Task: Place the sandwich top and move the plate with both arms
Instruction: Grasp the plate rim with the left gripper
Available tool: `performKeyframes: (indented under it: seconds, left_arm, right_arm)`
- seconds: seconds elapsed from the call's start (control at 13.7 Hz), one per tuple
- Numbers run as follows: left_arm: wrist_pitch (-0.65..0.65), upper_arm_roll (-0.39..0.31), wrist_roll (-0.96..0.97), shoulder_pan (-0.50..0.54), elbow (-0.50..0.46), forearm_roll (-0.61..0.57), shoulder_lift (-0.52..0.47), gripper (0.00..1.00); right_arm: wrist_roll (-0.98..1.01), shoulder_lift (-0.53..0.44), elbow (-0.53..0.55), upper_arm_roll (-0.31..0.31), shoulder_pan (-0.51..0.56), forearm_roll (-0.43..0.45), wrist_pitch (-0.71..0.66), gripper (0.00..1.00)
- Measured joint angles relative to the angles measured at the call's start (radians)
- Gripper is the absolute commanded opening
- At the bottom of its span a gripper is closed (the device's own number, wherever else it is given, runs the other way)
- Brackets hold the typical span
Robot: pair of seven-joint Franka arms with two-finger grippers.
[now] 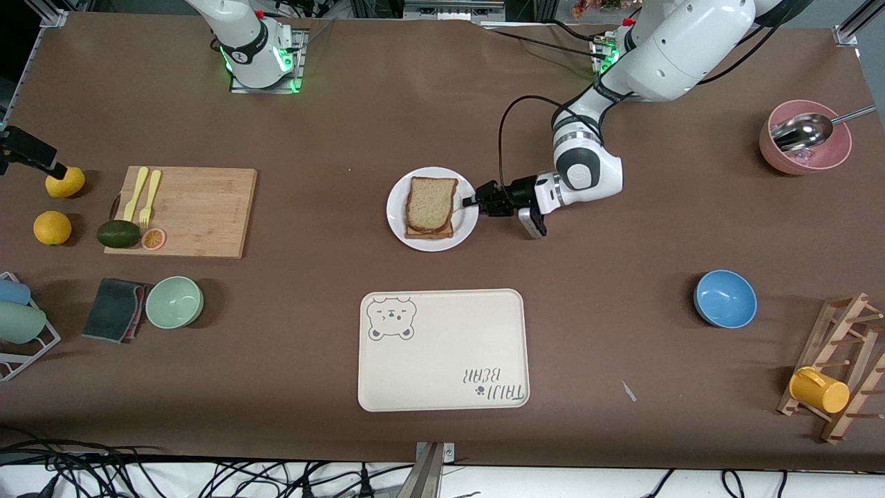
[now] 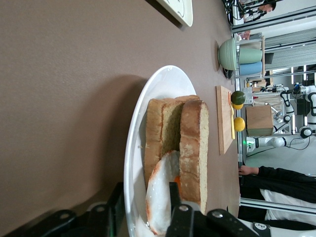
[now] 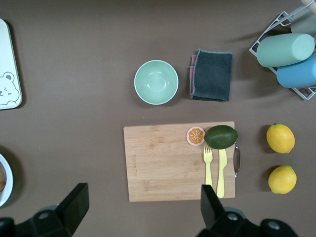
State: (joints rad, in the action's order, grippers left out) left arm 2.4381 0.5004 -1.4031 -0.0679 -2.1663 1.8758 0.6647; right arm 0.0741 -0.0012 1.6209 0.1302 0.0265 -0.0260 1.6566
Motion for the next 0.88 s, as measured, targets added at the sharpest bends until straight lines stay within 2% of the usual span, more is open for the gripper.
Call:
performKeyframes:
  seconds: [0.37, 0.88]
  left_arm:
    - [0.000, 0.000, -0.019, 0.000, 0.000, 0.006, 0.012, 0.16]
    - [0.004, -0.001, -0.020, 0.000, 0.000, 0.006, 0.013, 0.04]
  right_arm:
    - [0.000, 0.000, 0.001, 0.000, 0.000, 0.000, -0.002, 1.00]
    - [0.000, 0.000, 0.001, 0.012, 0.000, 0.000, -0.002, 1.00]
